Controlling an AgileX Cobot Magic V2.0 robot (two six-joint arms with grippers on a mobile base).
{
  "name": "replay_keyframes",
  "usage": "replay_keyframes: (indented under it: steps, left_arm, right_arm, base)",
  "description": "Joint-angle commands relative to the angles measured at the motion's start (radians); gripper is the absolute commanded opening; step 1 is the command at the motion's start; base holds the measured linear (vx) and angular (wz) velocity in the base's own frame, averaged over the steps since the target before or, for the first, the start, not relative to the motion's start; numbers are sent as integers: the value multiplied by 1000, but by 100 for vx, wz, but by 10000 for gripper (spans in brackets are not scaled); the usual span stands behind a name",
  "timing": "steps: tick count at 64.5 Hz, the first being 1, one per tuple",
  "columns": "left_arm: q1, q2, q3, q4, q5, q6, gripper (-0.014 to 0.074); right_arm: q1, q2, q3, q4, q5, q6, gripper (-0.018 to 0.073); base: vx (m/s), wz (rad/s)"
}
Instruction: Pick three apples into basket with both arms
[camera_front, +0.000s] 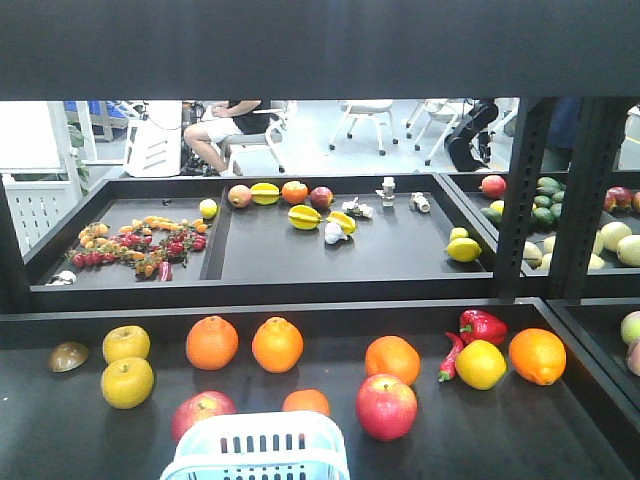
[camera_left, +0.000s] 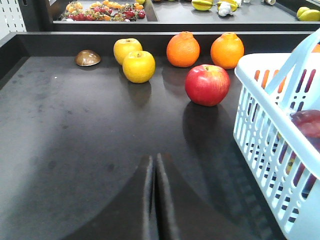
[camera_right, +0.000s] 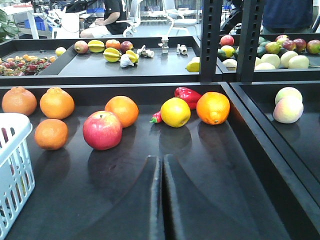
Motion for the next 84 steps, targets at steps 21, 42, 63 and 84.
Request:
replay_keyframes:
  steps: [21,42,63,84]
  left_arm:
    - [2,-15,-25,-1,-58,-10,-7]
    - [2,-15,-25,-1,-58,-10,-7]
    - [2,-15,-25,-1,-58,-10,-7]
    - [2,-15,-25,-1,-58,-10,-7]
  right_arm:
    - [-6,-16,101,17,-105,19,-4]
    - [-7,-15,97,-84,17,28,-4]
    - [-18,-14,97,-84,18,128,-4]
    - [-18,-14,97,-85,17,88,-4]
  base:
    - [0,0]
    - [0,0]
    - [0,0]
    - [0,0]
